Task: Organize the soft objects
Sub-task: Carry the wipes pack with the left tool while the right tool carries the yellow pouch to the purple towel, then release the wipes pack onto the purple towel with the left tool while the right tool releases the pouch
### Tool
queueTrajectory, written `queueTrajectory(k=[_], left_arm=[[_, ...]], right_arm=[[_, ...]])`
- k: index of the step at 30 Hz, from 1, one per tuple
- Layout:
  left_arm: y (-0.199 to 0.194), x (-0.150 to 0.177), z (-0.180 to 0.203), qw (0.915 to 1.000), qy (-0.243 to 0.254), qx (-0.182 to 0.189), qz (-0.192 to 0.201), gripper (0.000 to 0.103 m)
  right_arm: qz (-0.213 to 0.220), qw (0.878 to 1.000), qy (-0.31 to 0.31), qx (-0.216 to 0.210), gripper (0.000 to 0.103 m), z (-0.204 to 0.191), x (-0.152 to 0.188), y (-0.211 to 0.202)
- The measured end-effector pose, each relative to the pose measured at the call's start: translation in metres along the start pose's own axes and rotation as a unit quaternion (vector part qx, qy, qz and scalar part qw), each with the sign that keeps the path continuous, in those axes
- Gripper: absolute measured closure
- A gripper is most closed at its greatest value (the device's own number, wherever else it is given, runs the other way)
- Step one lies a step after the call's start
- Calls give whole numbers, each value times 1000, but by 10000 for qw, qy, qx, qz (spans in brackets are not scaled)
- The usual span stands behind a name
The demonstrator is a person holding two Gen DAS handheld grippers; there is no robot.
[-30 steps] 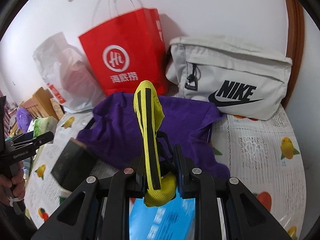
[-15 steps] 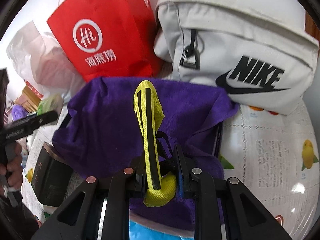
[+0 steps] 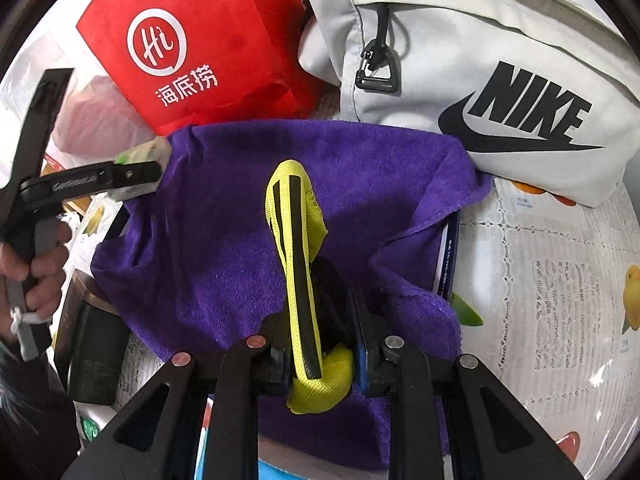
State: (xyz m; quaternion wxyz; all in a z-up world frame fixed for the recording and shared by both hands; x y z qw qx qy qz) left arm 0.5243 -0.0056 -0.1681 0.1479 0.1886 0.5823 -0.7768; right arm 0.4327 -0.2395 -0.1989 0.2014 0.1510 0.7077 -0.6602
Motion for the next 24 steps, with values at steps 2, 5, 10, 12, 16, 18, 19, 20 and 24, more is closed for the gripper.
queueTrajectory(k=[2, 5, 10, 12, 16, 18, 19, 20, 24], left_arm=[[8, -3, -1, 10000, -45, -17, -68, 29], [15, -4, -3, 9998, -127, 32, -165, 29], [24, -6, -3, 9993, -117, 116, -337, 24], [26, -5, -2, 9989, -145, 281, -358, 15], [17, -4, 1, 9993, -139, 253, -257, 14], [7, -2, 2, 9995, -126, 195, -207, 14], [2, -1, 2, 9997, -128, 151, -175, 14], [-3, 1, 3, 9998, -129, 116, -136, 14], [-32, 11, 1, 10000, 19, 9, 87, 14]], right_arm=[[10, 10000, -15, 26, 79, 1, 1, 0], [-6, 10000, -14, 29, 77, 1, 1, 1], [39, 9999, -92, 140, 72, 2, 0, -1], [37, 9999, -95, 131, 61, 3, 0, -1], [126, 9994, -190, 248, 50, 2, 0, -6], [216, 9989, -218, 358, 46, 1, -2, -11], [269, 9985, -210, 417, 46, 1, -2, -15], [333, 9980, -199, 503, 46, 2, -2, -20], [535, 9962, -148, 671, 44, 8, 1, -43]])
Point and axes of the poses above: each gripper's, at about its wrist camera, not at the fingertips, and y roughly the way its jaws point, z to its right, x to its underside, the point moved 4 cm from there along y, roughly the way its jaws point, and after that the axes turned 12 degrees about x, right-handed, at the moved point
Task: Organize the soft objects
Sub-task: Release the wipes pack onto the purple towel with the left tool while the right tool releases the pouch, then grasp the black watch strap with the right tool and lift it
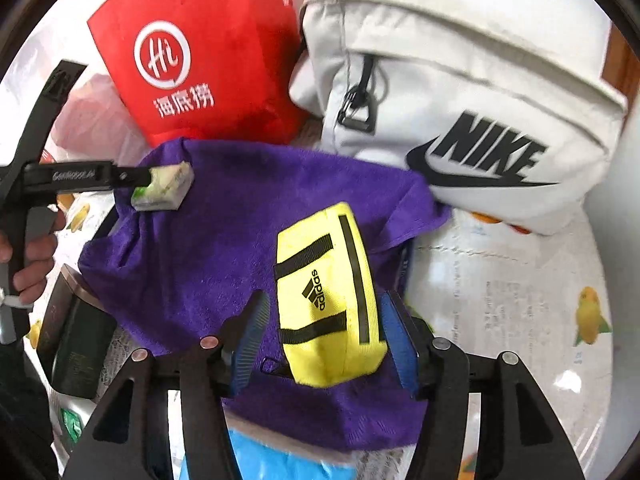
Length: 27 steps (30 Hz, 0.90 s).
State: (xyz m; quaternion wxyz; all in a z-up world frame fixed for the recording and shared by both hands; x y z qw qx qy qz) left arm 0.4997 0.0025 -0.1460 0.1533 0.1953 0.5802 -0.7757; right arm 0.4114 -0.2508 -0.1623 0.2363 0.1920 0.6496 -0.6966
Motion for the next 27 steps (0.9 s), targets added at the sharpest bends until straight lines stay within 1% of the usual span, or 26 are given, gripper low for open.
queueTrajectory(k=[4, 6, 8, 9, 12, 13, 17, 21, 24, 27], left_arm=[[-33, 18, 4, 9997, 99, 101, 209, 14], [-50, 30, 4, 9996, 2, 144, 222, 14], [-65, 46, 7, 9992, -50, 326, 234, 14], [-73, 55, 7, 9991, -59, 345, 233, 14], [-94, 79, 5, 9991, -120, 250, 307, 14], [-101, 91, 6, 9990, -127, 283, 309, 14], [-123, 138, 4, 9975, -222, 597, 312, 14], [-137, 177, 4, 9973, -253, 519, 455, 14], [-140, 205, 4, 9968, -321, 592, 440, 14], [-139, 230, 5, 9969, -322, 590, 408, 14]], right_arm=[[164, 9998, 30, 95, 44, 4, 7, -27], [266, 9996, 95, 77, 44, 5, 14, -44], [287, 9995, 148, 29, 44, 2, 20, -56], [298, 9994, 177, 13, 44, 1, 25, -65], [350, 9992, 195, -34, 44, -5, 43, -85], [354, 9991, 210, -45, 44, -7, 51, -92], [401, 9989, 201, -161, 44, -16, 83, -115], [420, 9986, 192, -268, 44, -24, 116, -136], [437, 9984, 178, -321, 44, -29, 138, -146], [399, 9984, 138, -381, 44, -33, 157, -149]])
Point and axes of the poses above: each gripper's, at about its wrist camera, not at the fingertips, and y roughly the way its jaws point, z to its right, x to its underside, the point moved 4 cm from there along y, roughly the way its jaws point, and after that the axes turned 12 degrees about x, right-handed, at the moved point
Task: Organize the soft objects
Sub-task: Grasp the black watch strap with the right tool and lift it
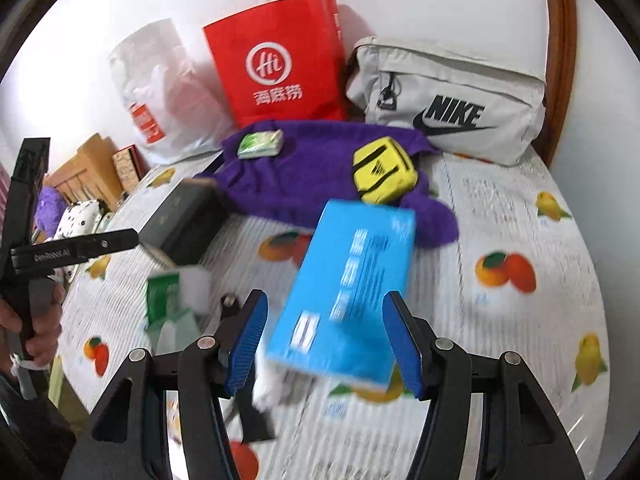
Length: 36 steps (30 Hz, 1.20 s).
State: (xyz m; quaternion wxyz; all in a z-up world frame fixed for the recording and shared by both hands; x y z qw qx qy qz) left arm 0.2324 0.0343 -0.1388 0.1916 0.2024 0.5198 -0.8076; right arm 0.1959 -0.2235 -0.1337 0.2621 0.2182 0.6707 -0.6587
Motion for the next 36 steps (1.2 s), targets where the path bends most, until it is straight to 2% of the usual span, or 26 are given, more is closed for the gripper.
queueTrajectory(k=[5, 9, 17, 21, 23, 25, 30, 36], left_arm=[[6, 37, 0, 9999, -53, -3, -129, 14], [10, 61, -10, 9995, -208, -183, -132, 14], [12, 86, -26, 9986, -484, -86, -175, 14], [11, 91, -29, 9984, -539, -80, -172, 14], [11, 92, -31, 9981, -587, -65, -148, 14], [11, 93, -31, 9980, -608, -14, -148, 14], [13, 94, -27, 9986, -501, 15, -169, 14], [14, 95, -26, 9988, -462, 52, -165, 14]], right_arm=[[-120, 9999, -5, -124, 44, -6, 31, 3], [-213, 9993, -143, -278, 44, -19, 56, 9], [-492, 9960, -471, -581, 44, -45, 92, 31], [-473, 9946, -536, -753, 52, -53, 93, 40], [-449, 9933, -696, -811, 85, -58, 92, 42], [-487, 9919, -722, -924, 83, -58, 92, 41], [-505, 9927, -642, -892, 83, -43, 103, 22], [-723, 9925, -680, -713, 82, -34, 120, 21]])
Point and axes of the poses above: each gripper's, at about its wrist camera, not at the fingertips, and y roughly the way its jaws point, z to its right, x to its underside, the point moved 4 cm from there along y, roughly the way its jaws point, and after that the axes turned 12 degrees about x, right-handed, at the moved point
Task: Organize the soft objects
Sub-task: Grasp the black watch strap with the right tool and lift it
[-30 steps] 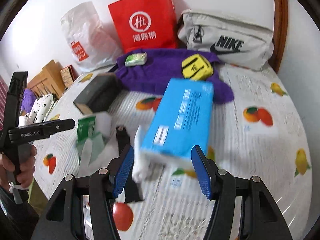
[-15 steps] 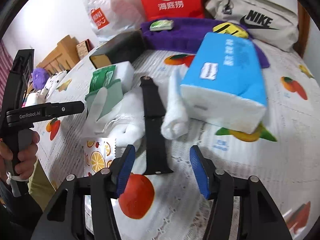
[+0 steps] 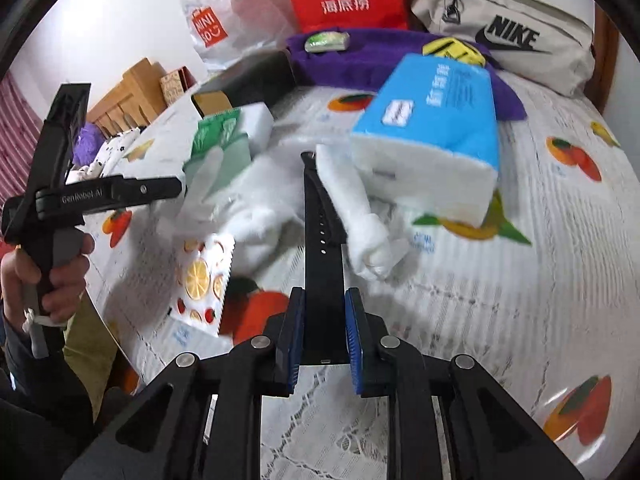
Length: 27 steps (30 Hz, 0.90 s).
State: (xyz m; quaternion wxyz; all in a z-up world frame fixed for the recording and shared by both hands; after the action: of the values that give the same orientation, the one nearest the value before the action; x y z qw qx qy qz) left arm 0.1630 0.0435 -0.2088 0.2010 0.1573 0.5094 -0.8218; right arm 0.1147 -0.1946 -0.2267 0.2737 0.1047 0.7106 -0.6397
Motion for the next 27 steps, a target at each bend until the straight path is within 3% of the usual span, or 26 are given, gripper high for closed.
queueTrajectory(k=[2, 4, 6, 9, 13, 19, 27], left_arm=[[0, 0, 0, 10000, 16, -4, -16, 14], [-1, 1, 0, 10000, 5, 1, -29, 14], [-2, 1, -1, 10000, -28, -20, -28, 14], [-3, 0, -3, 10000, -51, -54, -28, 14], [-5, 0, -2, 10000, -39, -62, 2, 14], [-4, 1, 4, 10000, 52, 29, 13, 14], [-10, 4, 23, 9992, 326, 242, 27, 14]], right_arm=[[-6, 10000, 14, 11, 81, -1, -2, 5], [59, 10000, 52, -57, 70, -2, -8, 8], [117, 9999, 59, -57, 68, -6, -15, 12], [271, 9996, -116, 31, 82, -13, -21, 17], [442, 9970, 217, -602, 82, -10, -27, 2], [719, 9925, 451, -877, 82, -6, -29, -23], [1017, 9939, 411, -114, 82, 7, -23, -52]])
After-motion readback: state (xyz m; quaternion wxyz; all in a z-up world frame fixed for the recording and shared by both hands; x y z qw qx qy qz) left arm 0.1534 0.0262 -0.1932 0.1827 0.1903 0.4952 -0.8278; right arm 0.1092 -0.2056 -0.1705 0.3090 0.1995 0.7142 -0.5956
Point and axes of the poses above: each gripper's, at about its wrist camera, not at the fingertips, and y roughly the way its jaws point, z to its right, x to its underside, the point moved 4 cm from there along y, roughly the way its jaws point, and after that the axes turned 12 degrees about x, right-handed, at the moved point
